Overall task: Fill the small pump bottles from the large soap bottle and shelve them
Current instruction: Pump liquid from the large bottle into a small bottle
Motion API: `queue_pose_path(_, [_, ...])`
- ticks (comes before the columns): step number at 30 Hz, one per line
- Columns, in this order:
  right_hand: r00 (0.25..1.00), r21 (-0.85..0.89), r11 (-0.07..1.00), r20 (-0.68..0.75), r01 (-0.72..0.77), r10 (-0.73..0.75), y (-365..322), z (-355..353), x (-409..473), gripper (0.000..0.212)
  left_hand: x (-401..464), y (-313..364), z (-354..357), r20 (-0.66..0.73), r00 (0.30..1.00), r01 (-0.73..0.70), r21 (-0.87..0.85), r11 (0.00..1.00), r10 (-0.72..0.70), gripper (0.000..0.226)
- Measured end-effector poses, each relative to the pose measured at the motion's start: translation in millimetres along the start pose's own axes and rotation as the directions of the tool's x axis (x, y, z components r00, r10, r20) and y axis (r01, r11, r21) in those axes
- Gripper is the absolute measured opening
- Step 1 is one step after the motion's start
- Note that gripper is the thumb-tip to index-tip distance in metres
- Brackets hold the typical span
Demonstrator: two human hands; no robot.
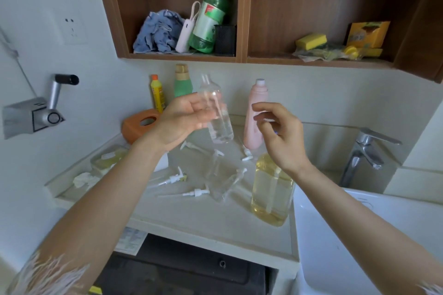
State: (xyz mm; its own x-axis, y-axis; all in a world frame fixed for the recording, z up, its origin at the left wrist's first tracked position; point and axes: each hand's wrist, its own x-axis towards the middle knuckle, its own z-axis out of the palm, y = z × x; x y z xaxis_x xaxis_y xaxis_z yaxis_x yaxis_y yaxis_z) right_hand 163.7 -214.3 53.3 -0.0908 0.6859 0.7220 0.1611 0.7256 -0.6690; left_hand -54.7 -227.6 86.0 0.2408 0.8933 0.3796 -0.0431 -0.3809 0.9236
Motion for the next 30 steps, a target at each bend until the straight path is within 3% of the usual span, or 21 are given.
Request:
queue_pose_path(4, [0.992, 0.162, 0.979, 0.012, -0.124, 0.123, -1, 10, 3, 0.040, -1, 20, -1, 0.027, 0.999, -0.017, -0.082, 0.996, 0.020, 0.081])
queue_pose_path(7, [0.987, 0.172, 0.972, 0.024, -0.161, 0.159, 1, 11, 2, 0.043, -2, 25, -4, 0.042, 0.999, 0.015, -0.146, 0.989, -0.009, 0.075])
queue_pose_path(10, [0.984, 0.182, 0.967, 0.018, -0.176, 0.175, 0, 10, 3, 0.043, -6, 25, -12, 0.112, 0.993, 0.062, -0.325, 0.944, -0.027, 0.061])
queue_pose_path(14, [0.985, 0.176, 0.970, 0.014, -0.170, 0.170, 0, 8, 6, 0.045, -8, 23, -17, 0.169, 0.985, 0.086, -0.399, 0.913, -0.019, 0.061])
queue_pose_path(21, [0.986, 0.162, 0.973, 0.005, -0.164, 0.165, 6, 0, 10, 0.040, -10, 13, -8, 0.234, 0.972, 0.081, -0.252, 0.964, -0.020, 0.056])
queue_pose_path(23, [0.987, 0.113, 0.980, 0.005, -0.163, 0.164, 8, -4, 12, 0.032, -8, 6, 0, 0.173, 0.985, 0.060, -0.192, 0.979, -0.026, 0.052])
queue_pose_path(27, [0.997, -0.112, 0.992, -0.041, -0.064, 0.060, 17, -26, 12, 0.028, -14, -27, 24, -0.087, 0.996, 0.032, 0.017, 0.999, -0.030, 0.031])
queue_pose_path(30, [0.998, -0.380, 0.923, 0.014, 0.060, -0.059, 29, -48, 3, 0.028, -23, -62, 51, -0.101, 0.990, 0.117, 0.198, 0.973, -0.099, 0.032])
